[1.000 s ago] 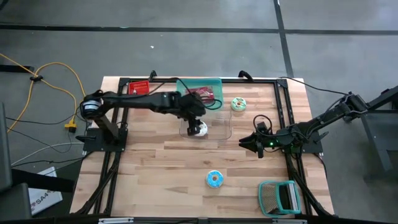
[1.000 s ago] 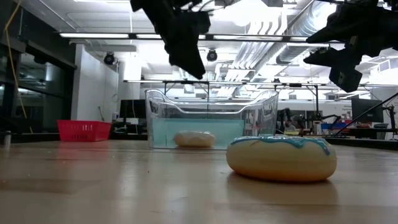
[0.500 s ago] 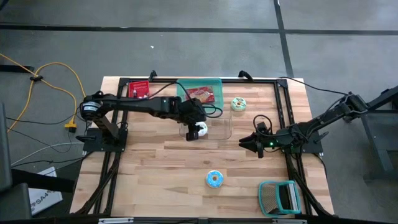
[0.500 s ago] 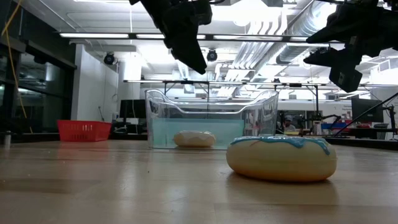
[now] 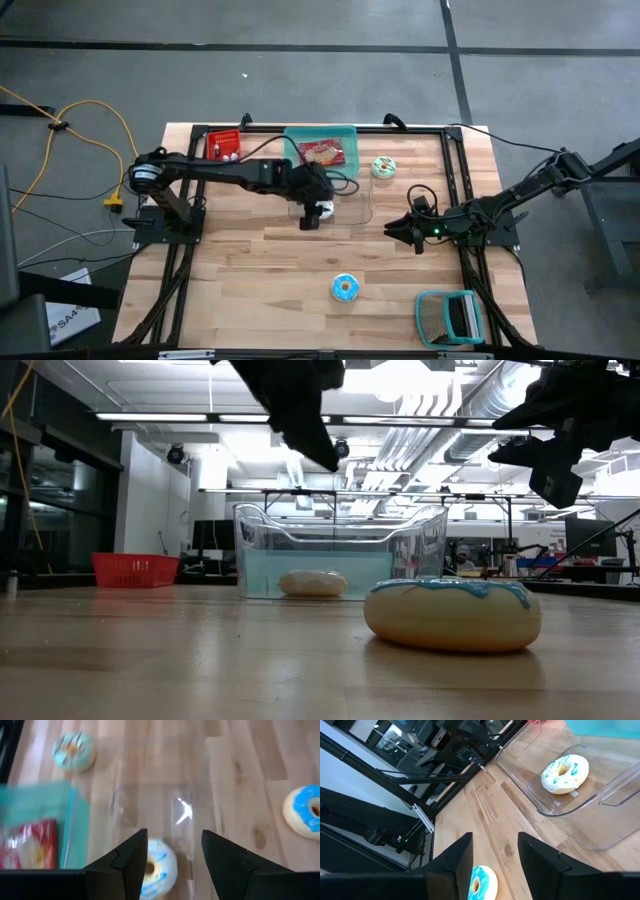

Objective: Pick & Place Food Item
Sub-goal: Put the blue donut into the transparent bin

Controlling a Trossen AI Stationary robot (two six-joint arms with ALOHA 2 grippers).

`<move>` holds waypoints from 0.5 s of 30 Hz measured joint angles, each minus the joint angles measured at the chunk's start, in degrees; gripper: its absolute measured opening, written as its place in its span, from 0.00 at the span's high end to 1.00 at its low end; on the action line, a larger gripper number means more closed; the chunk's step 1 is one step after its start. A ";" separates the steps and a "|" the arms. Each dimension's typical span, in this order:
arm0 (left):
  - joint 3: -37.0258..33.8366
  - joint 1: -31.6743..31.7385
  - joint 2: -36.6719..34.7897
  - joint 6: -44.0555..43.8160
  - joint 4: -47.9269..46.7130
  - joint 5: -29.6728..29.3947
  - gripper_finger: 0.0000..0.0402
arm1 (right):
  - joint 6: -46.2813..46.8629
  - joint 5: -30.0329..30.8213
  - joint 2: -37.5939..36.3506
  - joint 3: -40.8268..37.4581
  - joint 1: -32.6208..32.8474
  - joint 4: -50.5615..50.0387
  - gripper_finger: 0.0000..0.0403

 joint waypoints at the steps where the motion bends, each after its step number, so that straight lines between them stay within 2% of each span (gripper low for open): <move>1: 0.00 -0.65 0.00 1.62 0.82 0.01 0.55 | 0.00 0.00 0.00 0.00 -0.02 0.00 0.64; 7: 0.00 -5.32 1.10 8.73 4.20 0.01 0.55 | 0.02 0.00 0.00 0.00 -0.02 0.00 0.64; 15: -0.04 -11.70 2.93 7.83 5.24 0.03 0.55 | 0.00 -0.02 0.00 0.02 0.00 -0.35 0.64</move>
